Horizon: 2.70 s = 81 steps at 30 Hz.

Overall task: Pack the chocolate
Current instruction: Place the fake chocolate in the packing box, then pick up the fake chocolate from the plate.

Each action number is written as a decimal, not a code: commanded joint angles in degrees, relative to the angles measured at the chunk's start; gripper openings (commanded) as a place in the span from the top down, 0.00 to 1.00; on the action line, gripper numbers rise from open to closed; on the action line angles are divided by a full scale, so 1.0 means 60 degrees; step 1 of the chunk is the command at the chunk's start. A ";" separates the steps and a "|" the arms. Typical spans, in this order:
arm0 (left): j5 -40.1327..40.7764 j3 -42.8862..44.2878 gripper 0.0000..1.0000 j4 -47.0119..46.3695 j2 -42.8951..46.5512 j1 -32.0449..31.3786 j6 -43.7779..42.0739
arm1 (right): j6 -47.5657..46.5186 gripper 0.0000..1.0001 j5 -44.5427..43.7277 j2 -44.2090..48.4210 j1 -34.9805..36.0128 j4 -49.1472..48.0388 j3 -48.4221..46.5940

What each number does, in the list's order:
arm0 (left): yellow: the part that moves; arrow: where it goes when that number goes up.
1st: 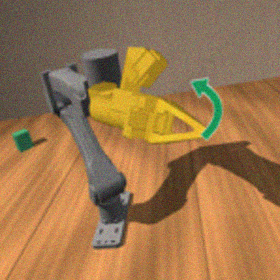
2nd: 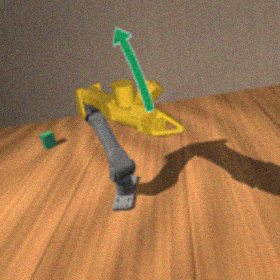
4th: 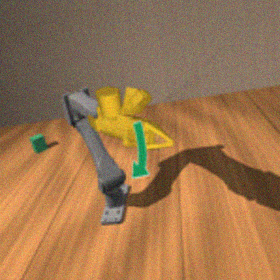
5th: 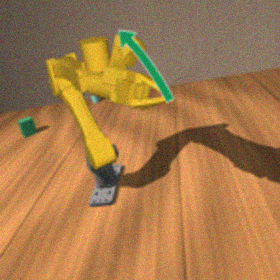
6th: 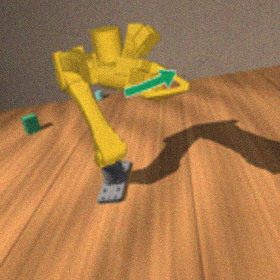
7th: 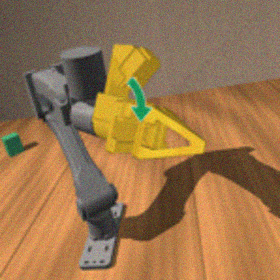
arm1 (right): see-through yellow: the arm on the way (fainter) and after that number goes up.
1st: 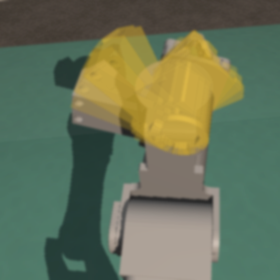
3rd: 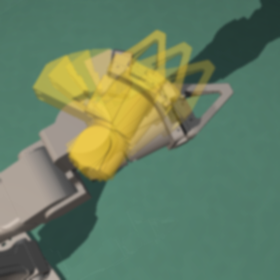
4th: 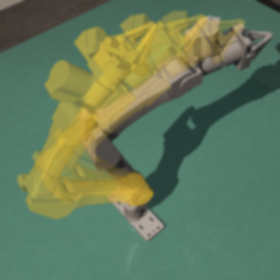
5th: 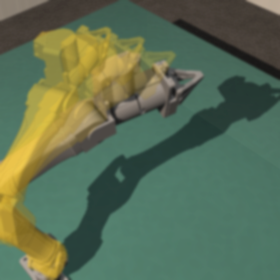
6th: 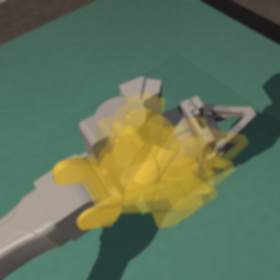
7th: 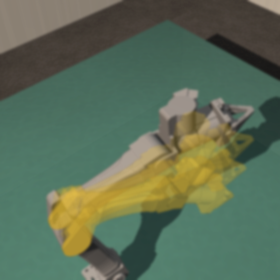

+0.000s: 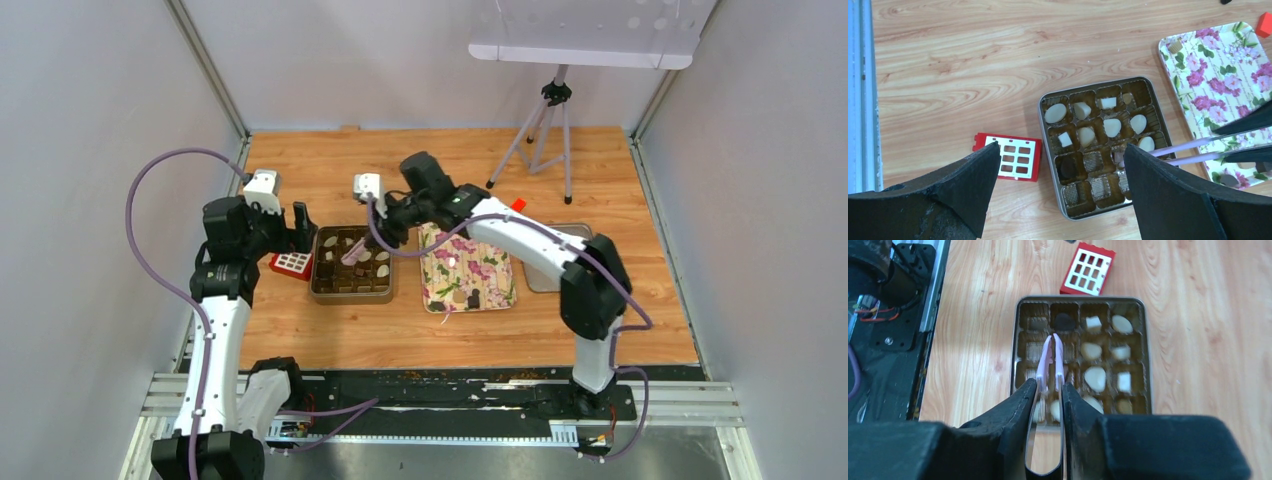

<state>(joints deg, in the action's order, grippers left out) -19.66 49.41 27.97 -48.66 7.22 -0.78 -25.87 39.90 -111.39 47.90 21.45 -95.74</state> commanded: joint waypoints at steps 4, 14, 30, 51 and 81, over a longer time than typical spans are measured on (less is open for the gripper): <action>-0.0433 0.0190 0.00 -0.0559 -0.0376 0.0088 0.0153 | -0.1173 0.79 0.0357 0.3494 -0.1269 0.1202 0.2197; -0.0686 0.0597 0.00 -0.0542 -0.0943 0.0082 0.0208 | -0.2454 0.79 -0.0751 0.6164 -0.2812 0.3248 0.4977; -0.0623 0.0473 0.00 -0.0440 -0.0646 0.0077 0.0296 | 0.0856 0.70 -0.2989 0.3035 -0.3387 -0.0436 0.3045; -0.0479 0.0159 0.00 -0.0482 -0.0274 0.0087 0.0315 | 0.2267 0.63 -0.3623 -0.0126 -0.3341 -0.0763 0.0626; -0.0605 -0.0208 0.00 -0.0753 -0.0269 0.0099 0.0606 | 0.0135 0.81 0.0068 0.3895 -0.1963 0.0770 0.3253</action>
<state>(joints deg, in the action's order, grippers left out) -22.44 47.92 25.36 -50.89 7.25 2.11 -21.10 34.63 -86.17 32.51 24.43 -77.30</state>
